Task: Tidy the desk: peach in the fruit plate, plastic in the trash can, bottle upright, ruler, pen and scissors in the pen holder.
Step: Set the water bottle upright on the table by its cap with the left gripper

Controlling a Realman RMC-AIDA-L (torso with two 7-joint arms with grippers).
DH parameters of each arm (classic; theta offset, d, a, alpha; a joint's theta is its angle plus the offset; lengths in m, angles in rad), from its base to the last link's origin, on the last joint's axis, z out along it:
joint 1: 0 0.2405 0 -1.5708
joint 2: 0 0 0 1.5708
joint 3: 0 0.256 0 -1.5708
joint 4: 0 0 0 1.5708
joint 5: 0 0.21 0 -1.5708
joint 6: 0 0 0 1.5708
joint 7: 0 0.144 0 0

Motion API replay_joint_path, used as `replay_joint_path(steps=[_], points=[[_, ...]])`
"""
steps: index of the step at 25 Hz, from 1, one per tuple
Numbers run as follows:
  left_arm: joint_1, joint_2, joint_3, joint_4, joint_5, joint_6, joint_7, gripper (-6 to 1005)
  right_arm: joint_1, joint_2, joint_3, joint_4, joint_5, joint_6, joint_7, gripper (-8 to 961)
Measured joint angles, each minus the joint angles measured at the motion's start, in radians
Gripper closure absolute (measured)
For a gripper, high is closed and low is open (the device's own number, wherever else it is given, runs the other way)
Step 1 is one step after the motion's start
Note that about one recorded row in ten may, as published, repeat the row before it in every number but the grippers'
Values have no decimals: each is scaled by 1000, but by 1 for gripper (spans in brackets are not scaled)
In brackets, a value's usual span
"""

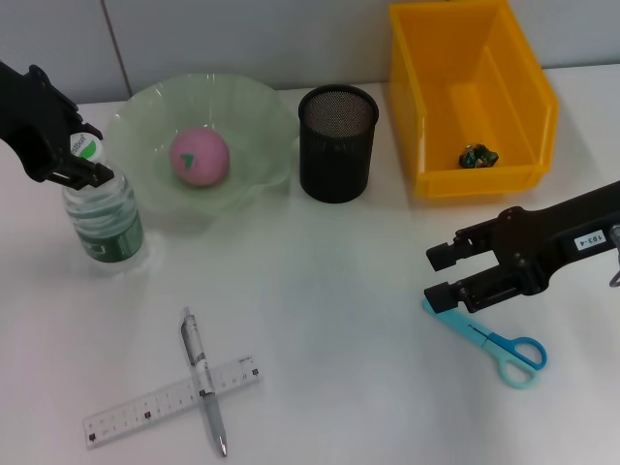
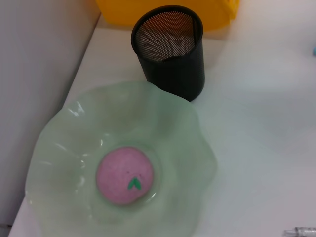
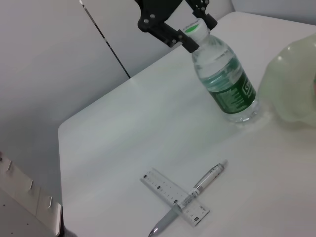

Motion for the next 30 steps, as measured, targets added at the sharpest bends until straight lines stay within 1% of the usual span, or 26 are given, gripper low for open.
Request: replay_joint_path(steps=[1, 3, 4, 11, 21, 30], points=[[-9, 1, -4, 5, 3, 24, -15, 521, 0, -1, 0, 0, 0, 0, 0, 206], [-13, 2, -6, 6, 3, 31, -19, 520, 0, -2, 0, 0, 0, 0, 0, 206], [-23, 4, -21, 6, 3, 47, -24, 519, 3, -4, 0, 0, 0, 0, 0, 206], [-39, 11, -73, -4, 5, 62, -52, 515, 12, -7, 0, 0, 0, 3, 1, 206], [-40, 11, -77, -20, 11, 61, -102, 508, 19, -8, 0, 0, -10, 3, 22, 207], [-42, 11, -94, -44, 12, 22, -144, 502, 23, -6, 0, 3, -13, -10, 49, 207]])
